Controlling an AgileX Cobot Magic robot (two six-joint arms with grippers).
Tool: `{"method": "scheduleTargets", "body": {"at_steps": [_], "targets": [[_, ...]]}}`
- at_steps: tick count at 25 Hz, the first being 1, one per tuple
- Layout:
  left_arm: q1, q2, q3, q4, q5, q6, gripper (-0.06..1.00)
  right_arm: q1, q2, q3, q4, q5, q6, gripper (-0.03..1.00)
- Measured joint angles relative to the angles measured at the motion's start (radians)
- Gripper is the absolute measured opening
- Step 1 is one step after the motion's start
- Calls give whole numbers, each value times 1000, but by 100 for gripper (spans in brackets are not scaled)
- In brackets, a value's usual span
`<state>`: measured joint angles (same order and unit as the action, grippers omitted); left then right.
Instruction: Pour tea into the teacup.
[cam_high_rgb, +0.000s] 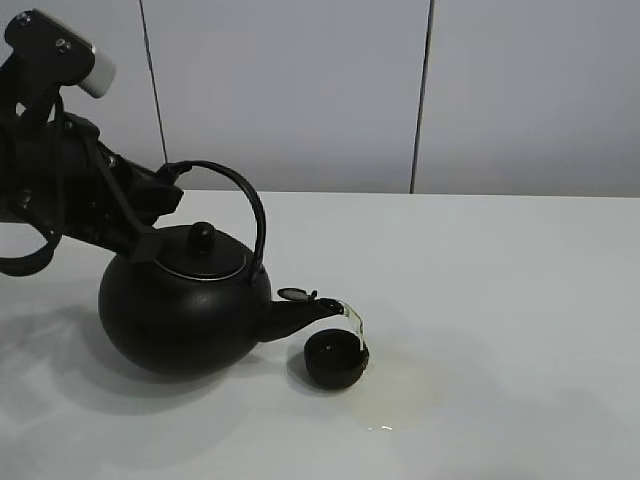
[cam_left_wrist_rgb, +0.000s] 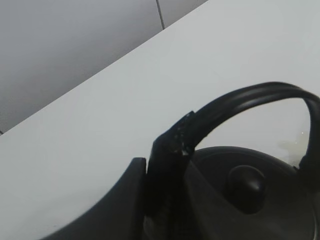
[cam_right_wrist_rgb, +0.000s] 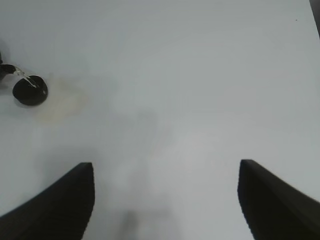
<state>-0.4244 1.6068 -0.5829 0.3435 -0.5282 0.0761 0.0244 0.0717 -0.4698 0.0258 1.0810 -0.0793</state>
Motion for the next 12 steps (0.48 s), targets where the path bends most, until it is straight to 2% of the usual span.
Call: {"method": "scheduleTargets", "body": {"at_steps": [4, 12], "targets": [[0, 0, 0, -12, 0, 1, 13, 0, 0, 0, 0, 0, 0, 55], [0, 0, 0, -110, -2, -33, 13, 0, 0, 0, 0, -1, 1, 55]]}}
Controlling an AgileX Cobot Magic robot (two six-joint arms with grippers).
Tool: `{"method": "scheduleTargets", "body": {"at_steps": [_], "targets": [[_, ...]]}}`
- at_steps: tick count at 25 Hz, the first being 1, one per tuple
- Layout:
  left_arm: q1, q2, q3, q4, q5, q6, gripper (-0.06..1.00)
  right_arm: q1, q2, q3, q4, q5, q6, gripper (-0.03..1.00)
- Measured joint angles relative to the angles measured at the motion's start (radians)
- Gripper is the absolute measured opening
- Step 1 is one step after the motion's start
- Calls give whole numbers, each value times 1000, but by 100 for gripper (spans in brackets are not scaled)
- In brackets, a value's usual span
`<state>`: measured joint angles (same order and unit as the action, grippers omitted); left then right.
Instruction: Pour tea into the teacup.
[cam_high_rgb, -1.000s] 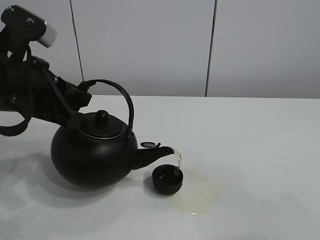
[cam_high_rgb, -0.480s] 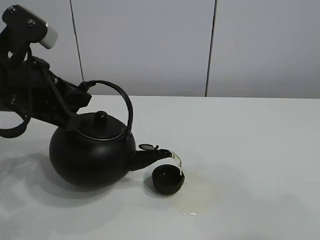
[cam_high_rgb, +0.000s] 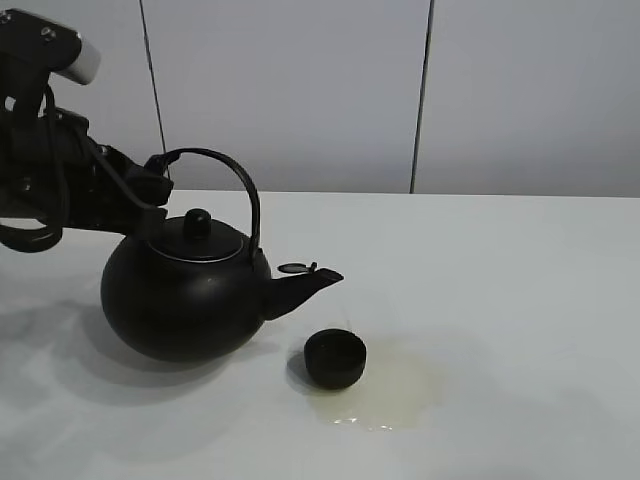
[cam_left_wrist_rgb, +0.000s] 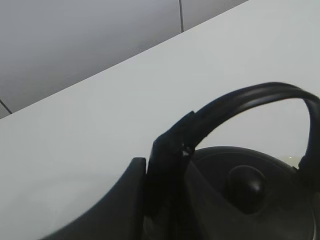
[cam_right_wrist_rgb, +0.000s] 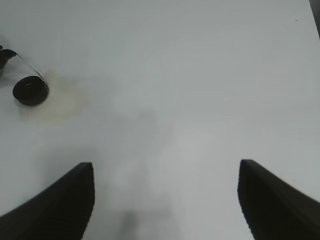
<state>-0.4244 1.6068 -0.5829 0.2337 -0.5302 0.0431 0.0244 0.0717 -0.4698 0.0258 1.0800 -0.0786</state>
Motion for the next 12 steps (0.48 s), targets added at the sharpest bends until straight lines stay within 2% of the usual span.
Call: {"method": "scheduleTargets", "body": {"at_steps": [4, 12], "targets": [[0, 0, 9, -7, -31, -5, 13, 0, 0, 0, 0, 0, 0, 55], [0, 0, 80, -10, -209, -37, 13, 0, 0, 0, 0, 0, 0, 55]]}}
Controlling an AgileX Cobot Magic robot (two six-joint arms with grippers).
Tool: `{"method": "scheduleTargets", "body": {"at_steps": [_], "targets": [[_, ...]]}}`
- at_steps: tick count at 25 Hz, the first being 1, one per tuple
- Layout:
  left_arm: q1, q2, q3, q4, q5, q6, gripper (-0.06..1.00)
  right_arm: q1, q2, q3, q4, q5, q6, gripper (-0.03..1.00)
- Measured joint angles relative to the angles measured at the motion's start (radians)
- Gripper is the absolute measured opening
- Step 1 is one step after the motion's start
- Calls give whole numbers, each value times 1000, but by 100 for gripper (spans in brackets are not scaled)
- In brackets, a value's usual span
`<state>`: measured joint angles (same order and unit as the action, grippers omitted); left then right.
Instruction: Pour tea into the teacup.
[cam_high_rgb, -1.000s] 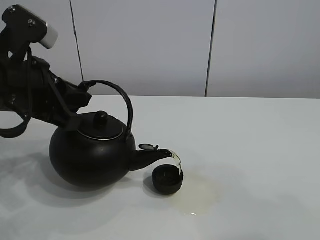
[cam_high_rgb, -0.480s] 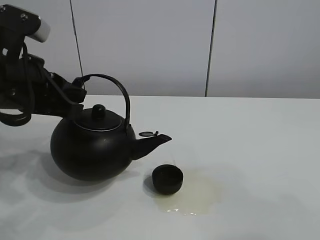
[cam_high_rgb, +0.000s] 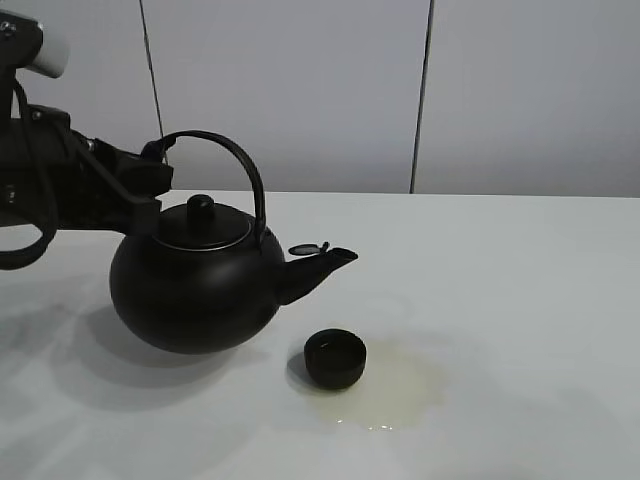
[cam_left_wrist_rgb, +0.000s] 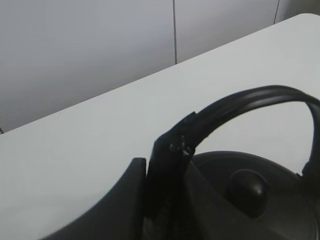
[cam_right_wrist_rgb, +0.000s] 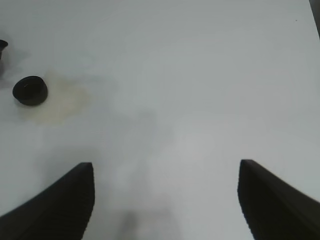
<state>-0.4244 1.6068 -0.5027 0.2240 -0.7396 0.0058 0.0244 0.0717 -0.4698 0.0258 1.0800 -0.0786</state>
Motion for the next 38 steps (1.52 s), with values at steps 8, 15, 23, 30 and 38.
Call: {"method": "scheduleTargets", "body": {"at_steps": [8, 15, 23, 30, 38], "targets": [[9, 0, 65, -24, -163, -15, 13, 0, 0, 0, 0, 0, 0, 55], [98, -3, 171, -27, -255, -38, 13, 0, 0, 0, 0, 0, 0, 55], [208, -3, 256, -35, -248, -37, 13, 0, 0, 0, 0, 0, 0, 55], [266, -3, 262, -33, -255, -22, 13, 0, 0, 0, 0, 0, 0, 55], [272, -3, 262, 3, -255, 39, 13, 0, 0, 0, 0, 0, 0, 55]]}}
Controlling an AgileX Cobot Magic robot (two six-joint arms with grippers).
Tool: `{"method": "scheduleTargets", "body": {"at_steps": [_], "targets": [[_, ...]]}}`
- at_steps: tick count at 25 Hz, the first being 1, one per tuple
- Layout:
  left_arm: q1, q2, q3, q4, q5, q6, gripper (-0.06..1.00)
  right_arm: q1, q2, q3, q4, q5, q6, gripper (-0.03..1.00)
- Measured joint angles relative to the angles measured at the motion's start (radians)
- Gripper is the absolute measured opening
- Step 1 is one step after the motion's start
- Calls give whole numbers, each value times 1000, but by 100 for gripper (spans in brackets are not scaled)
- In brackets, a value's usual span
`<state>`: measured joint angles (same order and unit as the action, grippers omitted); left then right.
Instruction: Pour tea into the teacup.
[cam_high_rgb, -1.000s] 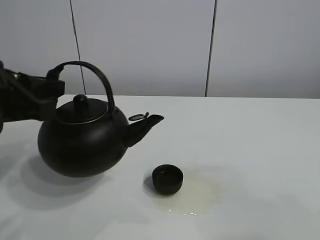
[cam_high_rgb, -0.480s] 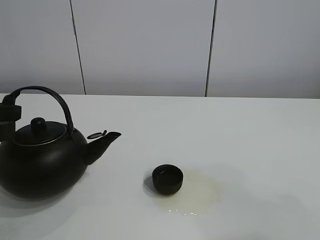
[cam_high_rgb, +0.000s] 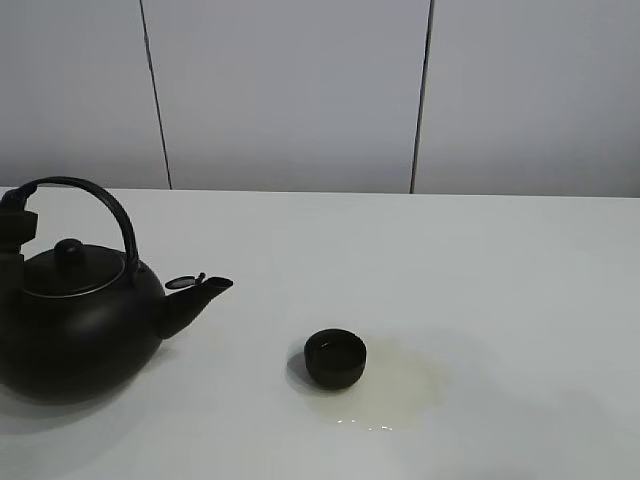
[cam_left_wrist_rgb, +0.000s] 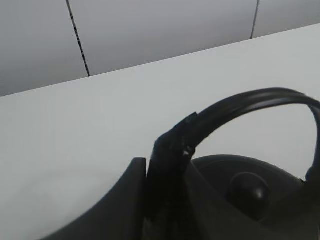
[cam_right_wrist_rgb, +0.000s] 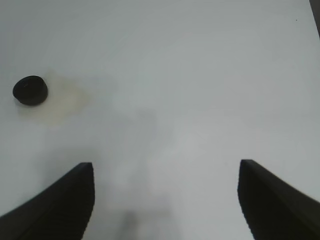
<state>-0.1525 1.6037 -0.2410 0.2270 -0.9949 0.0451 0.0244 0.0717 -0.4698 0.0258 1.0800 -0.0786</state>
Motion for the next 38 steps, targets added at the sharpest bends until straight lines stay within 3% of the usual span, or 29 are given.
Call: {"method": "scheduleTargets", "body": {"at_steps": [7, 22, 38], "targets": [[0, 0, 0, 67, 0, 44, 13, 0, 0, 0, 0, -1, 0, 55], [-1, 95, -17, 81, -66, 50, 12, 0, 0, 0, 0, -1, 0, 55], [-1, 96, 3, 83, -81, -62, 18, 0, 0, 0, 0, 0, 0, 55]]}}
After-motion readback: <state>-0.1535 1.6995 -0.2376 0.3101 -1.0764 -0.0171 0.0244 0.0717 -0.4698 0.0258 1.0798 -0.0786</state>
